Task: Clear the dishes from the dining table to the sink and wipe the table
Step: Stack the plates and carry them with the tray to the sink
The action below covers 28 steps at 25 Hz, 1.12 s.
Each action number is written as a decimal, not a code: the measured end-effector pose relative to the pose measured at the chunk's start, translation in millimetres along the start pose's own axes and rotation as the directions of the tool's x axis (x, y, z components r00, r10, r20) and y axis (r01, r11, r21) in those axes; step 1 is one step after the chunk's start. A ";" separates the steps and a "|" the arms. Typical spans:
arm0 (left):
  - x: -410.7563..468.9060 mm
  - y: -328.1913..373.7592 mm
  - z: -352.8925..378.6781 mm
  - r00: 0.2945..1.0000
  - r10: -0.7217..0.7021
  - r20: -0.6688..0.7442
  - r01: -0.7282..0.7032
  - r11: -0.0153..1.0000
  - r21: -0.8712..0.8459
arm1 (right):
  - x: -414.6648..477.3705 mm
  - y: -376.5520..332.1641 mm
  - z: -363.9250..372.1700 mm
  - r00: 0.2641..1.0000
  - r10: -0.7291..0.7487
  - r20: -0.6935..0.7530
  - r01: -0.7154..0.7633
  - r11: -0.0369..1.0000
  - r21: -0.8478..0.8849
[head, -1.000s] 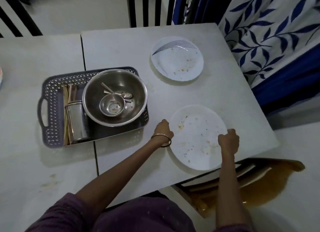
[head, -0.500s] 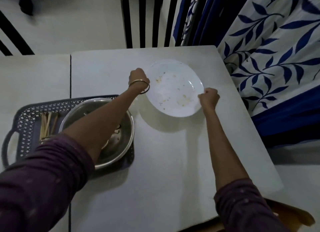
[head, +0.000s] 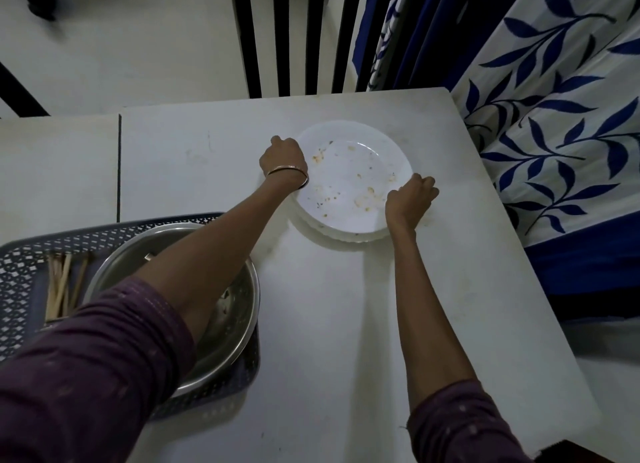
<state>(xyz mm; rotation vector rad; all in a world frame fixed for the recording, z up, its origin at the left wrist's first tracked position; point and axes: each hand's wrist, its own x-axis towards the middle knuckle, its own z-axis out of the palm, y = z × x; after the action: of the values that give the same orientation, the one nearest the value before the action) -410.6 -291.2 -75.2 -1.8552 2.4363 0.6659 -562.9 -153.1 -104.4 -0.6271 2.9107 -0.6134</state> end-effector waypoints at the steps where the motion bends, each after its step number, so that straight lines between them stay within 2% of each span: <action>1: -0.6 0.9 2.3 1.000 0.003 -0.001 -0.003 1.000 0.015 | -0.2 -0.2 1.3 1.000 0.017 -0.002 -0.017 1.000 -0.014; 6: -2.2 0.6 5.6 0.999 0.028 -0.026 -0.025 0.993 0.113 | -7.8 1.1 6.8 1.000 0.019 -0.023 -0.020 0.998 -0.052; 10: -9.2 17.2 6.3 0.992 0.125 -0.015 -0.122 0.985 0.122 | -9.8 0.3 8.4 1.000 0.008 -0.021 -0.010 0.995 -0.095; 13: -12.3 19.0 17.6 0.988 0.096 -0.117 -0.085 0.991 0.100 | -9.7 8.7 7.5 0.999 0.019 -0.047 -0.024 0.992 -0.122; 14: -9.0 12.4 17.2 0.990 0.016 -0.138 -0.010 0.999 0.045 | -8.5 11.9 7.1 0.999 0.029 -0.038 -0.032 0.997 -0.070; 16: 2.9 -2.2 12.6 0.988 -0.141 -0.056 0.131 0.980 -0.153 | -2.2 16.2 5.3 0.998 0.055 0.035 -0.059 0.993 0.102; 18: 10.0 -11.6 4.6 0.978 -0.176 0.115 0.202 0.934 -0.294 | 5.5 16.6 1.2 0.987 0.113 0.111 -0.139 0.953 0.268; 20: 5.2 -21.4 -2.6 0.961 -0.198 0.194 0.256 0.903 -0.345 | 4.3 15.4 -3.7 0.976 0.157 0.149 -0.202 0.908 0.366; 22: 3.6 -28.5 -9.4 0.951 -0.192 0.241 0.279 0.870 -0.407 | -4.1 11.2 -11.7 0.979 0.138 0.148 -0.190 0.880 0.436; 26: -2.9 -57.2 -66.2 0.967 -0.198 0.160 0.254 0.807 -0.533 | -14.7 -30.6 -42.9 0.998 0.002 0.060 -0.032 0.853 0.521; 28: -12.5 -86.8 -109.9 0.977 -0.186 0.101 0.207 0.741 -0.639 | -26.1 -70.3 -59.2 0.995 -0.093 0.030 0.061 0.829 0.557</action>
<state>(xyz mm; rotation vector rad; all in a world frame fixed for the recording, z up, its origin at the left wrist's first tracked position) -299.8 -334.6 -0.3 -2.2276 2.0772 1.6723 -523.5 -179.3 -21.4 -0.6591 2.4618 -1.3570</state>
